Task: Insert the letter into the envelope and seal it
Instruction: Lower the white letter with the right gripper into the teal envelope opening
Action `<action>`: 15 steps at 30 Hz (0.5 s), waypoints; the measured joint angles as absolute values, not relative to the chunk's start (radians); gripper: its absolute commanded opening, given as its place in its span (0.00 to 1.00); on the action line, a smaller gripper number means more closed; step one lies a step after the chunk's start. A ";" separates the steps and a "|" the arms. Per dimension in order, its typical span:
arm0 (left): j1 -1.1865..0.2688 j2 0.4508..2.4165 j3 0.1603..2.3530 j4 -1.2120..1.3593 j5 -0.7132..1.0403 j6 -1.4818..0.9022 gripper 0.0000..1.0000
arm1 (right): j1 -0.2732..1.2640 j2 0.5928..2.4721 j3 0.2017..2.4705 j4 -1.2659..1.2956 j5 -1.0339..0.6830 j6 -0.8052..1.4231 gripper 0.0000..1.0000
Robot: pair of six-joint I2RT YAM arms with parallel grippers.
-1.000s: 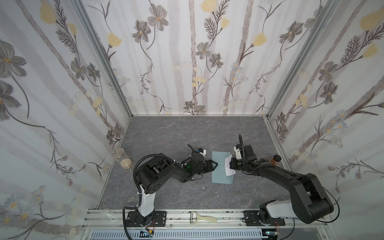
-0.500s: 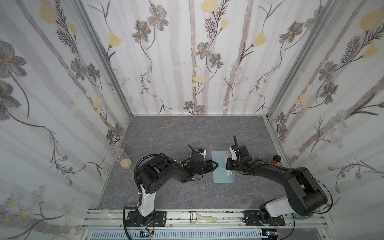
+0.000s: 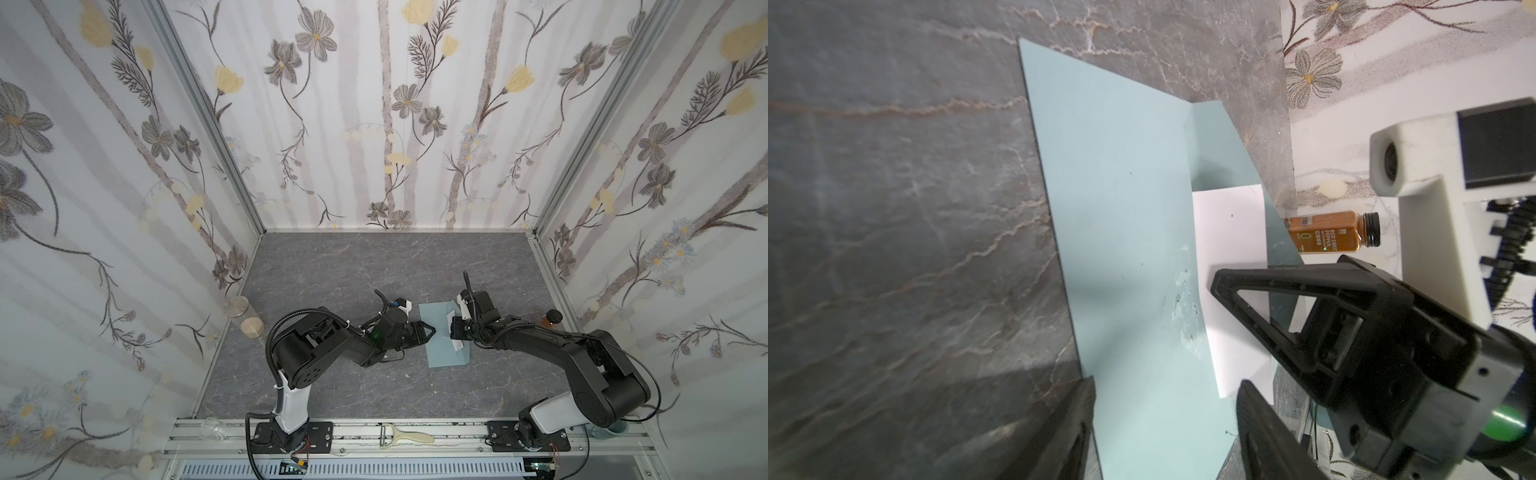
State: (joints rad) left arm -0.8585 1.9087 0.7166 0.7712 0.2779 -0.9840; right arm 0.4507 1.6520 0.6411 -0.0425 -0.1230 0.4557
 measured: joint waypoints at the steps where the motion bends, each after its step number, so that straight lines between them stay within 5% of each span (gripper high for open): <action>1: -0.859 1.907 0.715 0.770 0.278 -0.984 0.58 | 0.452 1.649 0.643 -0.044 -0.120 0.456 0.30; 5: -0.860 1.903 0.712 0.766 0.278 -0.988 0.58 | 0.455 1.622 0.661 -0.057 -0.095 0.452 0.42; 15: -0.860 1.897 0.711 0.755 0.278 -0.988 0.58 | 0.478 1.605 0.694 -0.128 -0.011 0.439 0.50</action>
State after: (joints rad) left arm -0.8604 1.8965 0.7109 0.7551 0.2775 -0.9878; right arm 0.4782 1.6054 0.6941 -0.1276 -0.0109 0.4393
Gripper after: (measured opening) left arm 0.581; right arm 0.500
